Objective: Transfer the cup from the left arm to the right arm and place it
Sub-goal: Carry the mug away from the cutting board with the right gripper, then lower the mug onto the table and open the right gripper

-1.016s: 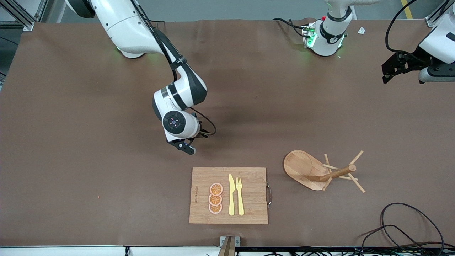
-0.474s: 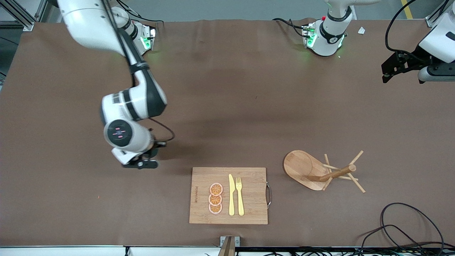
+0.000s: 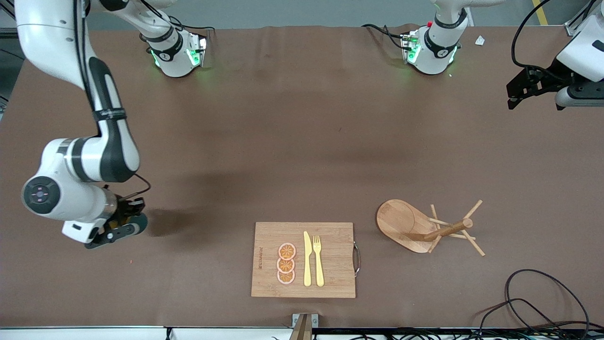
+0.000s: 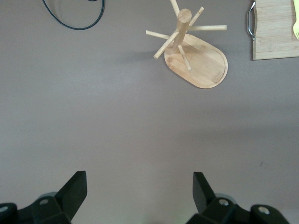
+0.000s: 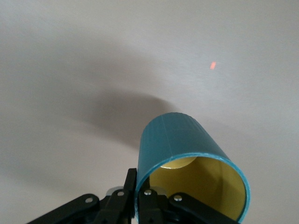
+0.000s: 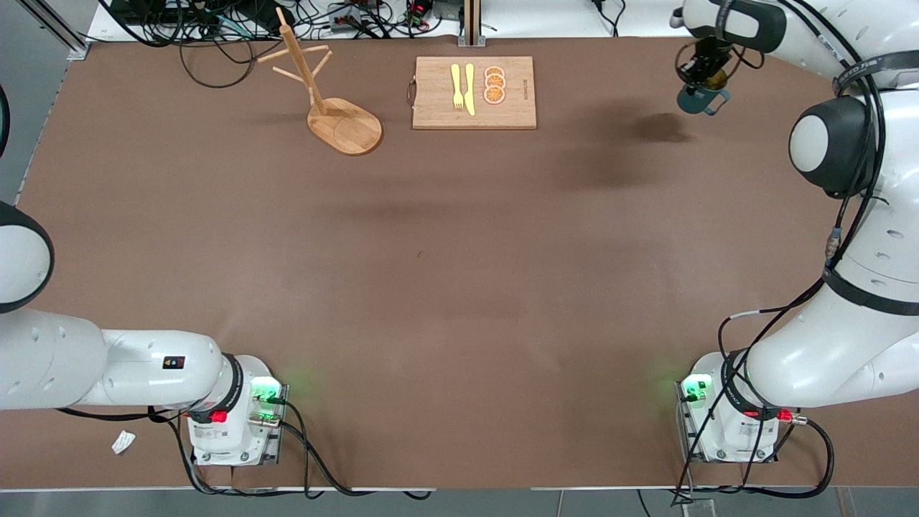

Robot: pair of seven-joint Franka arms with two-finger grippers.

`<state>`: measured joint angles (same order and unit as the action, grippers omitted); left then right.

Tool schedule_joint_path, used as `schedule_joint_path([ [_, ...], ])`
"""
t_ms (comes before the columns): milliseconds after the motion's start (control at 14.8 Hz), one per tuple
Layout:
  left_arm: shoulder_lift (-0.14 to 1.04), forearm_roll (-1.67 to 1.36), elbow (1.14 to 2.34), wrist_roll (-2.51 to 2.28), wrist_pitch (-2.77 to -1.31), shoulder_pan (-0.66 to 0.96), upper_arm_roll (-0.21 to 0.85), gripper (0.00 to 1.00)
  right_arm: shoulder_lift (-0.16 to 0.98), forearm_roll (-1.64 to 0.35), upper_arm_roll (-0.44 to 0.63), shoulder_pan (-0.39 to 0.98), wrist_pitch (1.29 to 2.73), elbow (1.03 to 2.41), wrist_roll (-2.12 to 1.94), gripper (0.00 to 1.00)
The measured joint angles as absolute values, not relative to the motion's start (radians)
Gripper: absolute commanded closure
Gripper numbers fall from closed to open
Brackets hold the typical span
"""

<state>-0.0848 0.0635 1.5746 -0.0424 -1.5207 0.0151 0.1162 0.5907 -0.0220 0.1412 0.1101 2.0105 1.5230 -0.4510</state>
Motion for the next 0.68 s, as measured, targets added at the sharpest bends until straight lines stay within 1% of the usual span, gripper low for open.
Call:
schedule_joint_path([
  [135,-0.085,0.063,1.575,-0.042,-1.52,0.015,0.12,0.0,0.628,-0.022,0.14,0.077,2.032,1.531,-0.495,0.97],
  [203,-0.085,0.063,1.575,-0.042,-1.52,0.015,0.121,0.0,0.647,-0.022,0.14,0.07,2.037,1.532,-0.5,0.95],
  [271,-0.085,0.063,1.575,-0.042,-1.52,0.015,0.123,0.0,0.663,-0.022,0.14,0.068,2.043,1.533,-0.5,0.84],
  [339,-0.086,0.063,1.575,-0.042,-1.52,0.015,0.124,0.0,0.675,-0.022,0.139,0.068,2.048,1.533,-0.5,0.6],
  [406,-0.086,0.063,1.574,-0.042,-1.52,0.015,0.126,0.0,0.681,-0.022,0.138,0.068,2.051,1.533,-0.498,0.51],
  [542,-0.088,0.063,1.573,-0.042,-1.52,0.016,0.13,0.0,0.682,-0.023,0.135,0.068,2.052,1.524,-0.479,0.0],
  [677,-0.09,0.063,1.573,-0.042,-1.52,0.016,0.134,0.0,0.678,-0.023,0.134,0.068,2.052,1.494,-0.436,0.0],
])
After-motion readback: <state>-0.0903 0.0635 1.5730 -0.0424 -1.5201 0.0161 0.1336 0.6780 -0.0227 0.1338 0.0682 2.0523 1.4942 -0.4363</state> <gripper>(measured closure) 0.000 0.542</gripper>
